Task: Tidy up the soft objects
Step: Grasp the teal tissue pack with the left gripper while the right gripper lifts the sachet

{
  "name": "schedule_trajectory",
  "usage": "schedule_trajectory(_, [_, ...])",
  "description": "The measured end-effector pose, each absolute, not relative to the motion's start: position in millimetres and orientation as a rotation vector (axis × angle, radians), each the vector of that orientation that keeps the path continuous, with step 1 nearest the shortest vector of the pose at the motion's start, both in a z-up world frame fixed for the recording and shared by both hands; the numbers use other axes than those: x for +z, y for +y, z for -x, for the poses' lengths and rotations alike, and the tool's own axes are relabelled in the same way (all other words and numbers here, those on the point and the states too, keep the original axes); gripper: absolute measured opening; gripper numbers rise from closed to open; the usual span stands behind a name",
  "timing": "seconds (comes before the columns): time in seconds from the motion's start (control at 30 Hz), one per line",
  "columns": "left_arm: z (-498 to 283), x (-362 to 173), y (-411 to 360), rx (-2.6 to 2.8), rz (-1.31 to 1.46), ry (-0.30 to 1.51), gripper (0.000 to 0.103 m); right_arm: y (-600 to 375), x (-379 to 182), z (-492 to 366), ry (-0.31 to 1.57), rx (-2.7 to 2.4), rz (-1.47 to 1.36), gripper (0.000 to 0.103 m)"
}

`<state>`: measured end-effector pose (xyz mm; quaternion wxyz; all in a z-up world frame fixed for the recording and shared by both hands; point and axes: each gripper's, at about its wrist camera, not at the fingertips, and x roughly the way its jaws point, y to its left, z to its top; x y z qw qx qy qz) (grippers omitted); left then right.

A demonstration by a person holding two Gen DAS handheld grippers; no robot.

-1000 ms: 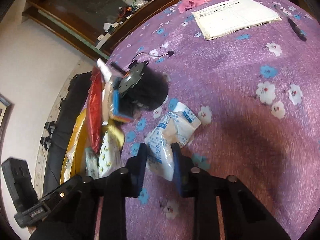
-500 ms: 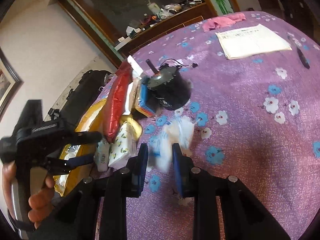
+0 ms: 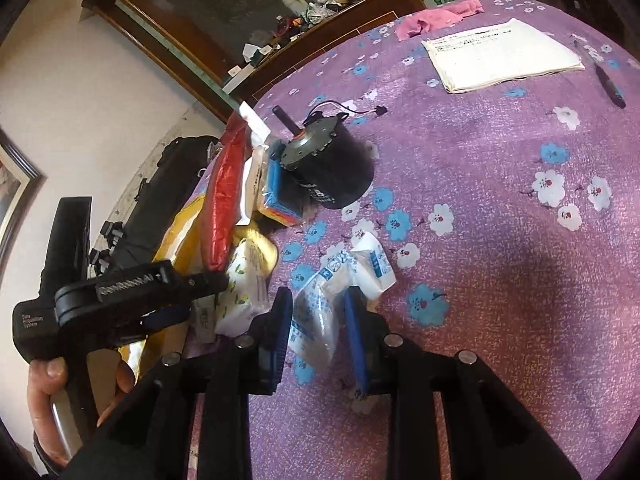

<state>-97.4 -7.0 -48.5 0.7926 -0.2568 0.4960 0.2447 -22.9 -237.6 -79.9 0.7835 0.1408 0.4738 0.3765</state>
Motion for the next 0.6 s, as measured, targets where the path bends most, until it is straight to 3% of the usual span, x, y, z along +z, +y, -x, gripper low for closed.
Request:
schedule_trajectory(0.23, [121.5,-50.2,-4.5,0.384,0.593,1.031,0.016,-237.1,-80.3,22.5,1.020,0.802,-0.306,0.026])
schedule_trajectory(0.5, [148.5,-38.9,-44.9,0.106,0.514,1.016,0.015,-234.0,-74.9,28.3,0.982,0.815,-0.271,0.025])
schedule_trajectory(0.57, [151.9,-42.0,-59.8,0.042,0.464,1.053,0.018,-232.3,-74.3,29.9,0.979,0.817,-0.256,0.015])
schedule_trajectory(0.6, [151.5,-44.5,-62.1,0.030,0.458,1.070,0.022,-231.2,-74.4,30.2,0.981,0.820,-0.250,0.015])
